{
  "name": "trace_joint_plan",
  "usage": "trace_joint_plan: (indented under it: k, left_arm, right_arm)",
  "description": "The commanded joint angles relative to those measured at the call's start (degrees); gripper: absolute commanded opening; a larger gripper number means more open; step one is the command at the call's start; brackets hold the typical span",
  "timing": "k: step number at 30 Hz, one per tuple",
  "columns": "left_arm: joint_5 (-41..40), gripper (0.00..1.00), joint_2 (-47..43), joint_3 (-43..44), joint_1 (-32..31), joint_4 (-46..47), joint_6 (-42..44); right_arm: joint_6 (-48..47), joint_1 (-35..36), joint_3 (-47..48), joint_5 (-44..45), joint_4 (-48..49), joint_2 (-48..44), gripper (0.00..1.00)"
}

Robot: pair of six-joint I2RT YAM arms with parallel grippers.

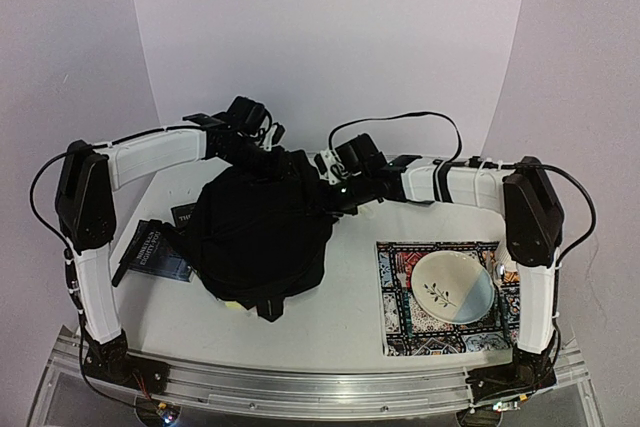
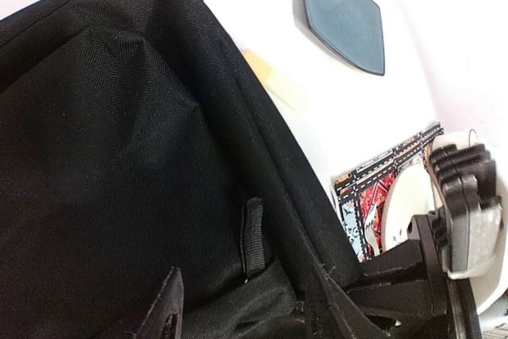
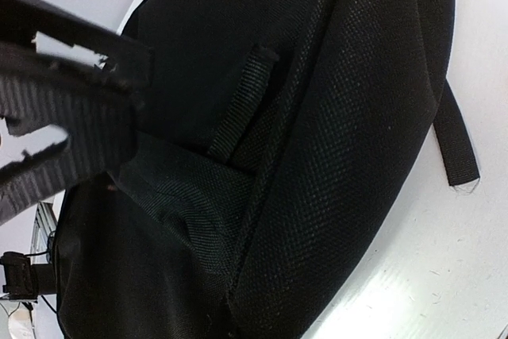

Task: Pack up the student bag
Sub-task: Grab the student bag from the lower front pocket, then unzip the lower front pocket of the student bag.

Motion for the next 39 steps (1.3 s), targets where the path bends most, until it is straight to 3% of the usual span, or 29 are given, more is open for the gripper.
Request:
trace_joint_plan:
  k: [1, 14, 24, 39]
  left_arm:
    - [1.17, 0.52, 2.25, 3.43, -0.01, 1.2, -0.5]
    - [6.16, 0.38, 8.44, 7.72, -0.1, 1.38, 0.83]
    - [5.16, 0.0, 6.36, 7.2, -0.11, 1.47, 1.92]
    - [-7.61, 0.0, -7.39, -8.92, 5.77, 1.37, 2.79]
  right_arm:
    - [-1.82, 1.45, 0.37, -1.89, 1.12, -3.72, 0.0]
    - [-3.02, 2.07, 1.23, -2.03, 1.12, -3.38, 0.0]
    - [-2.88, 1.85, 0.04, 2.09, 0.68, -3.97, 0.0]
    - [0.38, -1.79, -4.26, 8.5, 0.68, -6.7, 0.0]
